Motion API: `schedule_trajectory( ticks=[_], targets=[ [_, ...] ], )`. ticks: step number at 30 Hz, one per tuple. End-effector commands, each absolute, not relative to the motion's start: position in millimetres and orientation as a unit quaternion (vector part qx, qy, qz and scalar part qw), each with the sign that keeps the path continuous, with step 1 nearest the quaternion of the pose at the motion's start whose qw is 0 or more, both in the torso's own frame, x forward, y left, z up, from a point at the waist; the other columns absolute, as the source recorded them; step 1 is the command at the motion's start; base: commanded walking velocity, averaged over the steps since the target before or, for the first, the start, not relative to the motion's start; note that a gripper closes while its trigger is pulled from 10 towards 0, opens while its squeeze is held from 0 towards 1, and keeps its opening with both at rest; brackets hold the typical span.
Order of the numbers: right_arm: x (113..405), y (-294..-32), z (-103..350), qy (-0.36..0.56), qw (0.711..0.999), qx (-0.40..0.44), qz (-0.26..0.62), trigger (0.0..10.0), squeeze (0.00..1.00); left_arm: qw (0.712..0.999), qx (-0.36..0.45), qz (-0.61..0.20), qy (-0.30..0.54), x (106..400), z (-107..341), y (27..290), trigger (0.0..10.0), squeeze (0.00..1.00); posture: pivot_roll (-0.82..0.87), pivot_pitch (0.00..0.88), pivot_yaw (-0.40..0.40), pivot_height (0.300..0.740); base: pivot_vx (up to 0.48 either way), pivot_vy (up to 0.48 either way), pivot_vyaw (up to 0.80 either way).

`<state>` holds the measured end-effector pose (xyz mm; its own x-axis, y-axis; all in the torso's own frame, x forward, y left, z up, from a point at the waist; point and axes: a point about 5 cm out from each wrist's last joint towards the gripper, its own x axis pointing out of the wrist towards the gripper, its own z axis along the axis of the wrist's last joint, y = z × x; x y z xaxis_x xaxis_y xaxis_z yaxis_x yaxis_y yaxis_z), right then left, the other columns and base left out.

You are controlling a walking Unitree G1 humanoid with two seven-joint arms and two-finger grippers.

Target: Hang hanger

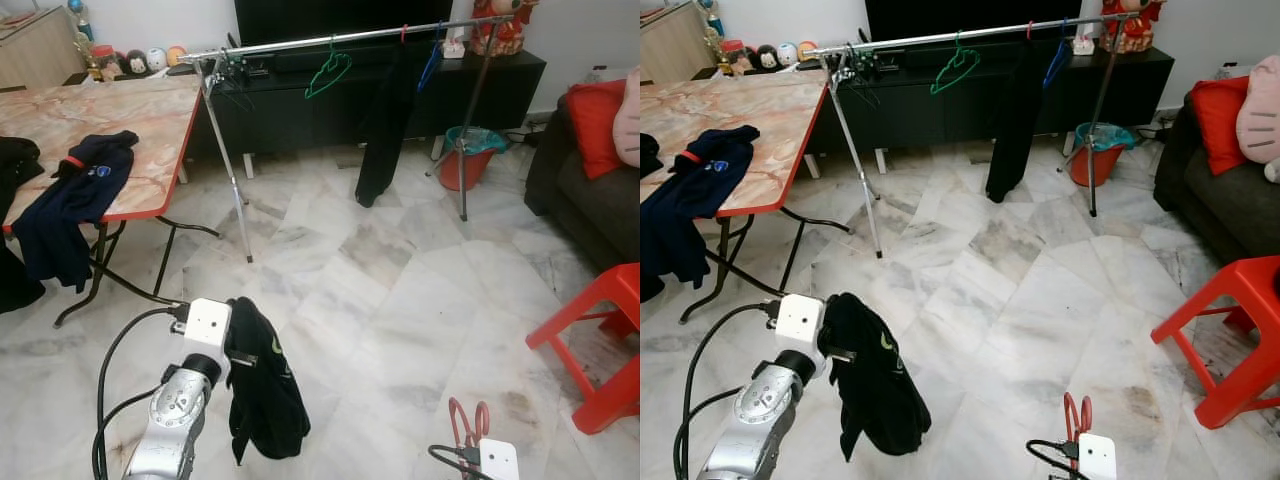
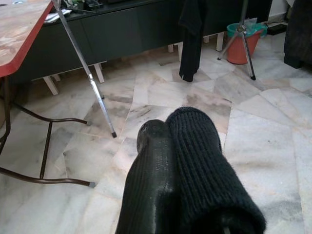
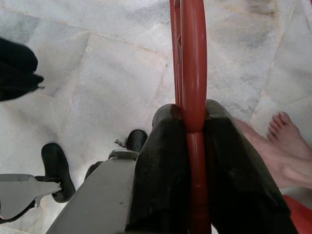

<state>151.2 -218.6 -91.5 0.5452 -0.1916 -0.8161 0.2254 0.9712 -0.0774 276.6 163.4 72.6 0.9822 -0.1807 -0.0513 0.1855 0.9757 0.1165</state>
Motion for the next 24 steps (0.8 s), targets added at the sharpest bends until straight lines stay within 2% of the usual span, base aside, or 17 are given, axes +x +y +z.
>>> schedule_trajectory(
  ticks=[1,11,14,24],
  targets=[
    [149.4,-216.2,-92.6,0.461,0.879,0.025,-0.119,10.0,0.0,0.995,0.054,-0.087,0.005,281.6,81.6,165.2,10.0,0.0,0.05,0.0,0.037,0.74,0.0,0.0,0.0],
    [148.5,-215.8,-92.8,0.461,0.88,0.019,-0.114,10.0,0.0,0.995,0.048,-0.085,0.007,282.9,82.4,162.6,10.0,0.0,0.05,0.0,0.035,0.74,0.0,0.0,0.09],
    [148.1,-216.0,-92.8,0.46,0.88,0.019,-0.114,10.0,0.0,0.995,0.046,-0.083,0.009,282.5,81.9,162.5,10.0,0.0,0.05,0.0,0.034,0.74,0.0,0.345,0.54],
    [147.2,-214.7,-93.5,0.461,0.879,0.023,-0.115,10.0,0.0,0.995,0.046,-0.083,0.009,283.4,83.2,162.4,10.0,0.0,0.05,0.0,0.041,0.74,0.0,0.354,0.0]
  ],
)
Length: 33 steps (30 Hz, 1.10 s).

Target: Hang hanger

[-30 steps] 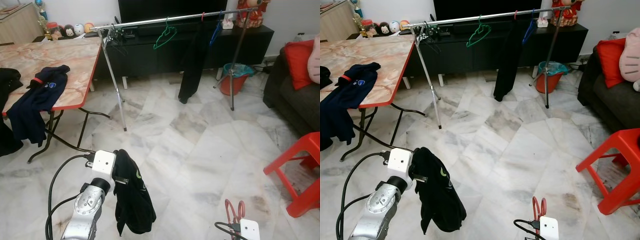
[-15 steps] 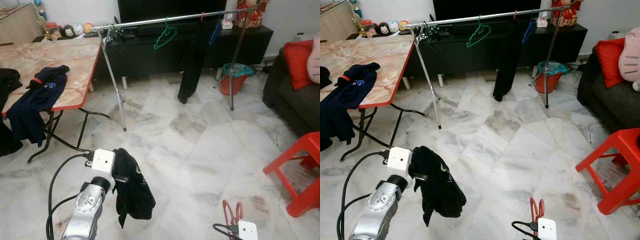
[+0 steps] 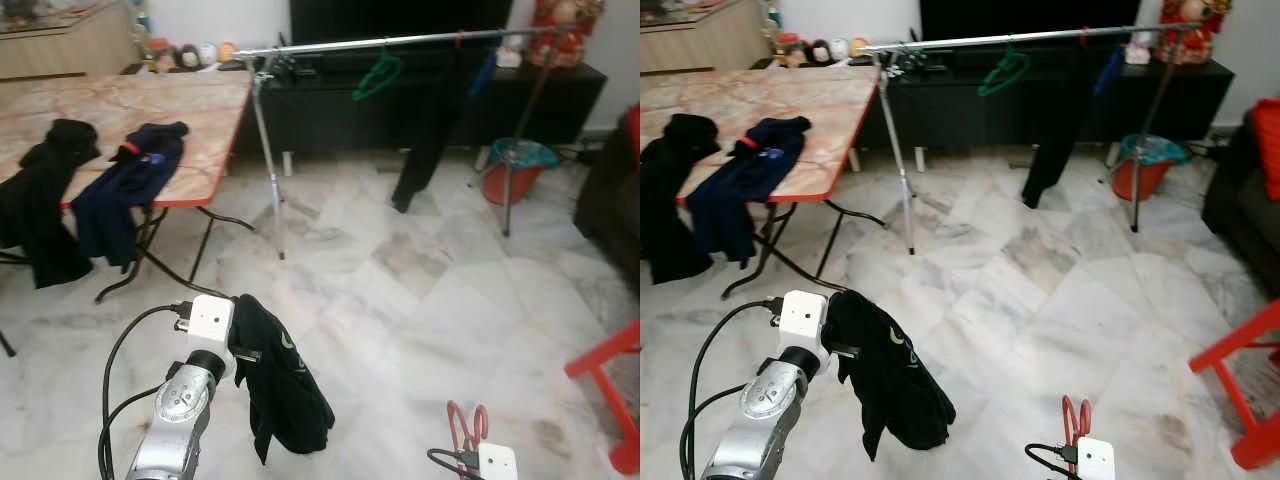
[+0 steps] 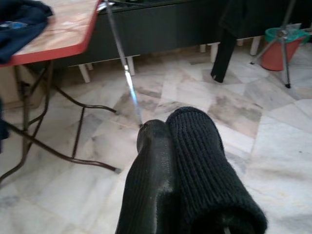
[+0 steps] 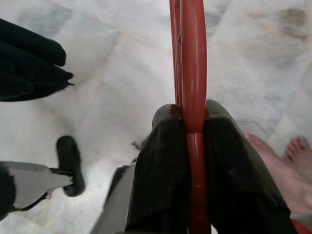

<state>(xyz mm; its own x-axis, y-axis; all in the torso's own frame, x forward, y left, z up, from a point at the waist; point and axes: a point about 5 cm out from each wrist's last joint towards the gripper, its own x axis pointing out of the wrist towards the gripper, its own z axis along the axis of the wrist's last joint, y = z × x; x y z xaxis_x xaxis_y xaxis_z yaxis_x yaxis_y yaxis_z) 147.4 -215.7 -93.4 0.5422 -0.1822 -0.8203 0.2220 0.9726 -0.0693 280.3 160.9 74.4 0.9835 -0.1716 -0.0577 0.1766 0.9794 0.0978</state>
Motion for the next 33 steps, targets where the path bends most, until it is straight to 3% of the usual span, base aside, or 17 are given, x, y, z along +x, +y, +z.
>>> schedule_trajectory(
  ticks=[1,33],
  targets=[
    [147.2,-214.5,-93.5,0.461,0.879,0.023,-0.116,10.0,0.0,0.995,0.046,-0.084,0.009,283.6,83.3,162.0,10.0,0.0,0.05,0.0,0.042,0.74,0.0,0.356,0.0],
    [148.3,-215.2,-92.8,0.459,0.881,0.017,-0.115,10.0,0.0,0.995,0.047,-0.086,0.011,284.6,83.6,161.2,10.0,0.0,0.05,0.0,0.044,0.74,0.0,0.356,0.05]
  ],
)
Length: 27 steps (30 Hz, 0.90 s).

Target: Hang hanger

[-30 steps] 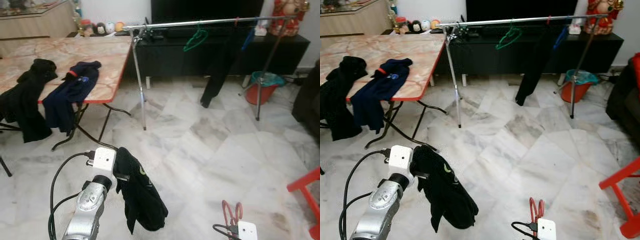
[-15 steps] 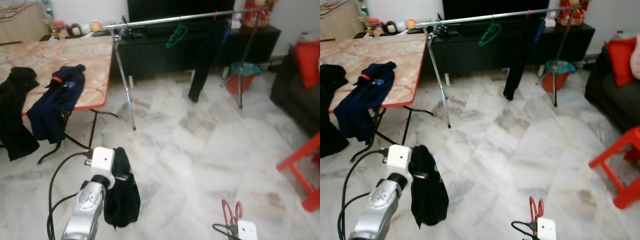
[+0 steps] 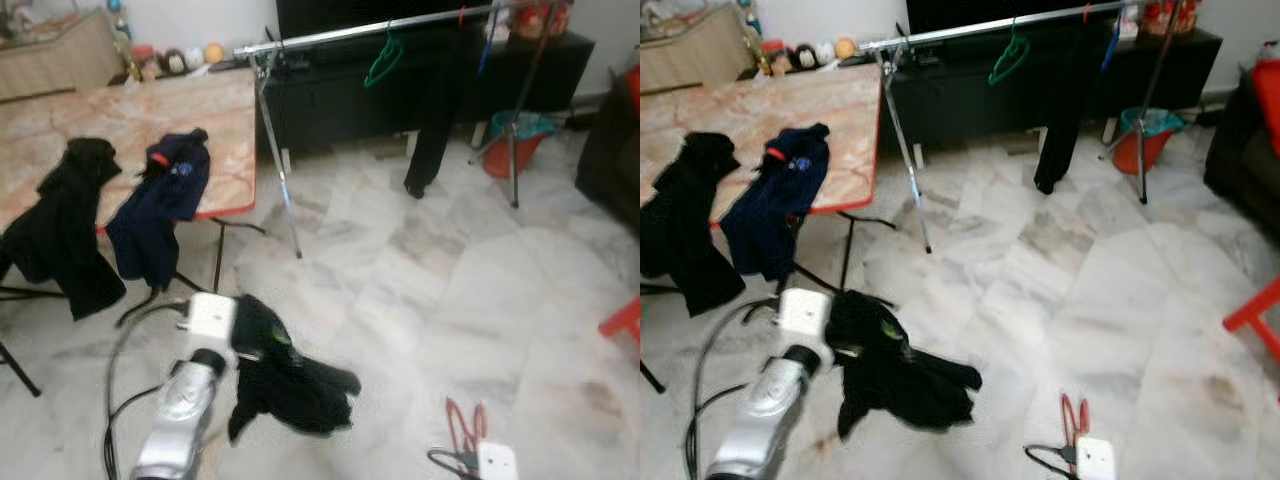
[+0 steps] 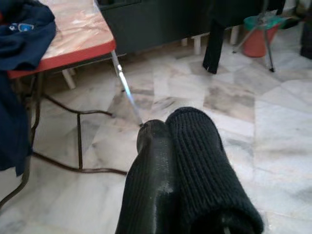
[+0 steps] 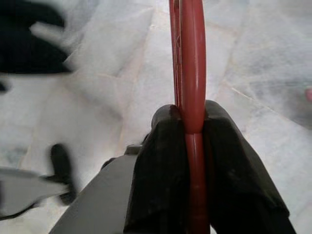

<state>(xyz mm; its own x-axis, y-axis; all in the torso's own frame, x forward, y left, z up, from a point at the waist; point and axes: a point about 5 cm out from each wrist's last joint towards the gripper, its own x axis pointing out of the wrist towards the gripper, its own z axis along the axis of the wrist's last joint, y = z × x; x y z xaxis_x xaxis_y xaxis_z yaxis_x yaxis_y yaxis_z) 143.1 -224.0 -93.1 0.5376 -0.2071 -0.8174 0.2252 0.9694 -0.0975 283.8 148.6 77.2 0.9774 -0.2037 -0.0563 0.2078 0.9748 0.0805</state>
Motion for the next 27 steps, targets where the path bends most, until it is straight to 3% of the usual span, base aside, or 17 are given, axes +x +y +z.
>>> schedule_trajectory(
  ticks=[1,27],
  targets=[
    [148.3,-215.2,-92.8,0.459,0.881,0.017,-0.115,10.0,0.0,0.995,0.047,-0.086,0.011,284.6,83.6,161.2,10.0,0.0,0.05,0.0,0.044,0.74,0.0,0.352,0.0],
    [150.6,-215.2,-92.0,0.455,0.88,0.024,-0.133,10.0,0.0,0.995,0.048,-0.084,0.011,285.5,84.4,161.0,10.0,0.0,0.07,0.0,0.042,0.74,0.0,0.354,0.0]
  ],
)
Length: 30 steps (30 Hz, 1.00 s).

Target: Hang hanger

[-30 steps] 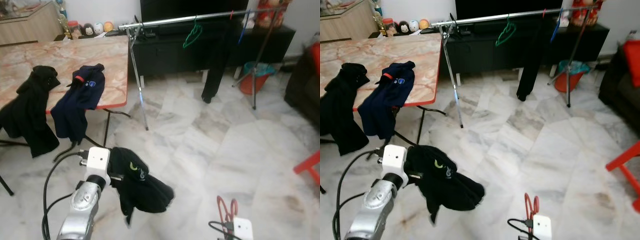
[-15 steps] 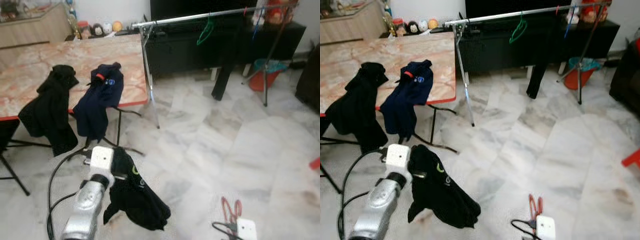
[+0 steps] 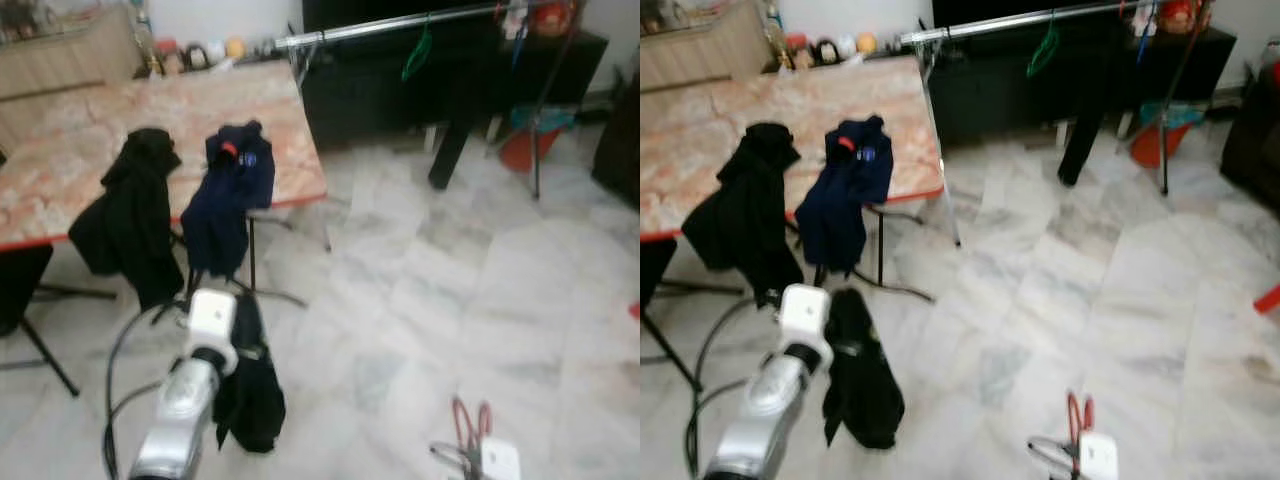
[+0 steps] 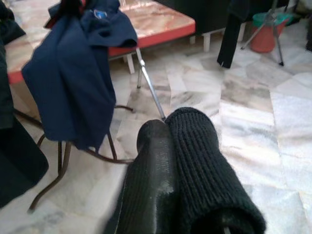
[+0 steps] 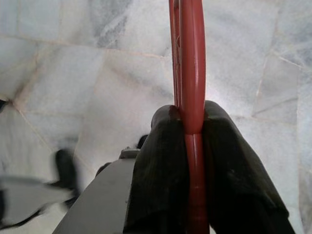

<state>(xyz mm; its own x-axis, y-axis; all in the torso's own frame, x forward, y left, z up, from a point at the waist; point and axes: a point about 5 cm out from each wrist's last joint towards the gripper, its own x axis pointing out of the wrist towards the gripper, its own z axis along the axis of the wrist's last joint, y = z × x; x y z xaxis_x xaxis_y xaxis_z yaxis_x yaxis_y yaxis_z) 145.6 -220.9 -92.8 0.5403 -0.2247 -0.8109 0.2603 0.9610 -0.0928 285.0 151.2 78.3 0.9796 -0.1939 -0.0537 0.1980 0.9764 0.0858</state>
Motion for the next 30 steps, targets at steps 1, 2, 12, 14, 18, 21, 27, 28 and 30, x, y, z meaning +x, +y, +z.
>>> schedule_trajectory(
  ticks=[1,2,12,14,18,21,27,28,30],
  targets=[
    [150.7,-215.2,-92.0,0.455,0.88,0.023,-0.133,10.0,0.0,0.995,0.048,-0.084,0.011,285.4,84.4,161.2,10.0,0.0,0.07,0.0,0.042,0.74,0.0,0.349,0.0],
    [150.9,-215.2,-91.9,0.455,0.88,0.023,-0.133,10.0,0.0,0.995,0.048,-0.083,0.011,285.5,84.6,161.4,10.0,0.0,0.07,0.0,0.04,0.74,0.0,0.349,0.0],
    [151.6,-215.2,-91.6,0.454,0.881,0.021,-0.133,10.0,0.0,0.995,0.048,-0.081,0.01,286.6,85.5,162.0,10.0,0.0,0.07,0.0,0.041,0.74,0.0,0.354,0.0],
    [151.7,-215.1,-91.7,0.455,0.88,0.02,-0.133,10.0,0.0,0.996,0.048,-0.081,0.01,286.6,85.6,162.1,10.0,0.0,0.07,0.0,0.041,0.74,0.0,0.352,0.0],
    [151.7,-215.5,-91.6,0.455,0.881,0.019,-0.132,10.0,0.0,0.996,0.047,-0.081,0.01,286.7,85.7,161.7,10.0,0.0,0.07,0.0,0.039,0.74,0.0,0.354,0.0],
    [151.8,-215.7,-91.5,0.454,0.881,0.019,-0.132,10.0,0.0,0.996,0.047,-0.081,0.01,286.7,85.6,161.5,10.0,0.0,0.07,0.0,0.039,0.74,0.0,0.354,0.0],
    [152.2,-215.9,-91.3,0.455,0.881,0.017,-0.129,10.0,0.0,0.996,0.047,-0.08,0.009,287.0,85.9,161.4,10.0,0.0,0.07,0.0,0.038,0.74,0.0,0.339,0.0],
    [152.5,-215.8,-91.2,0.455,0.881,0.016,-0.129,10.0,0.0,0.996,0.047,-0.08,0.009,287.2,86.0,161.5,10.0,0.0,0.07,0.0,0.038,0.74,0.0,0.304,0.0],
    [152.6,-215.8,-91.2,0.455,0.881,0.016,-0.129,10.0,0.0,0.996,0.047,-0.08,0.008,287.2,86.2,161.5,10.0,0.0,0.07,0.0,0.037,0.74,0.0,0.152,0.0]
  ],
)
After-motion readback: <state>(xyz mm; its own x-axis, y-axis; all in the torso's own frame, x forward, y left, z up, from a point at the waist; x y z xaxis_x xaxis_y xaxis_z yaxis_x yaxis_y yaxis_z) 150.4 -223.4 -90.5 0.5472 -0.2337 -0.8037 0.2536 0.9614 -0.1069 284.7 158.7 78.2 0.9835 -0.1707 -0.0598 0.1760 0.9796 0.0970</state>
